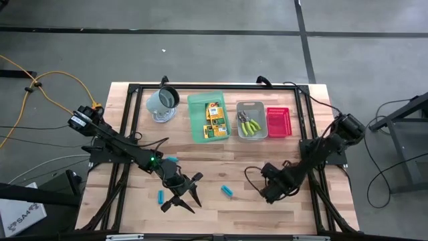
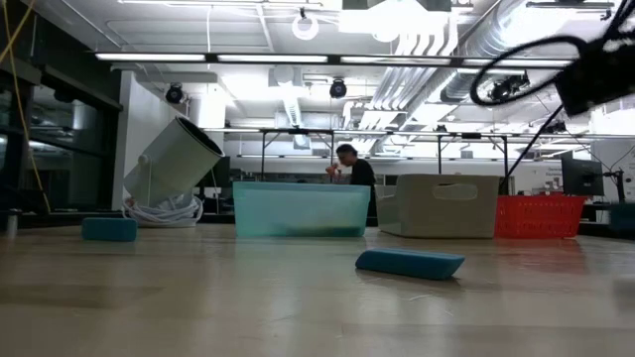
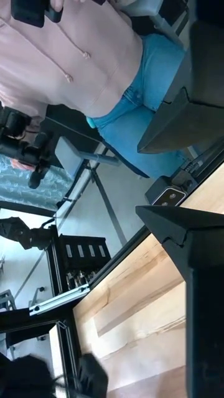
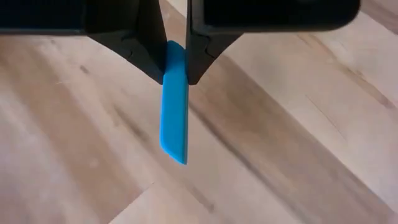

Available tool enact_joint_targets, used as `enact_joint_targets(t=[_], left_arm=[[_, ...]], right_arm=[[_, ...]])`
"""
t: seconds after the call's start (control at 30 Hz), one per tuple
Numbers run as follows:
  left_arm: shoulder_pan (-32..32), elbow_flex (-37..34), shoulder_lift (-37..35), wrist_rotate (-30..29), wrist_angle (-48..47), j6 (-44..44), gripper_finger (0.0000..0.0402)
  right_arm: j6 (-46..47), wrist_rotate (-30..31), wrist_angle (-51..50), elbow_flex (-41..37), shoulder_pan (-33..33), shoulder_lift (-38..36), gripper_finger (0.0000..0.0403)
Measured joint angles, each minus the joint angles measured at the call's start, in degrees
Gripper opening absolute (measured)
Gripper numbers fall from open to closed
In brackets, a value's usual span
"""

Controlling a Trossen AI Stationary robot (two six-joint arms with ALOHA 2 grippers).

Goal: Pick & Place School Supplies
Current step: Put the middle right blue eraser into the red bin

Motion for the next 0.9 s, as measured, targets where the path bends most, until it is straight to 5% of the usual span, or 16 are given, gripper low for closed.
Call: enact_joint_targets(t=[0.5,0.9], left_arm=[[0.0,0.0,0.0,0.0,0.0,0.0,0.0142],[0.0,0.0,0.0,0.0,0.0,0.0,0.0142]], right_arm=[[1.2,21.5,-17.8,0.0,-16.1,-17.7,0.0027],[-15.2,21.3,-15.0,0.0,-40.7,-20.8,0.0027]])
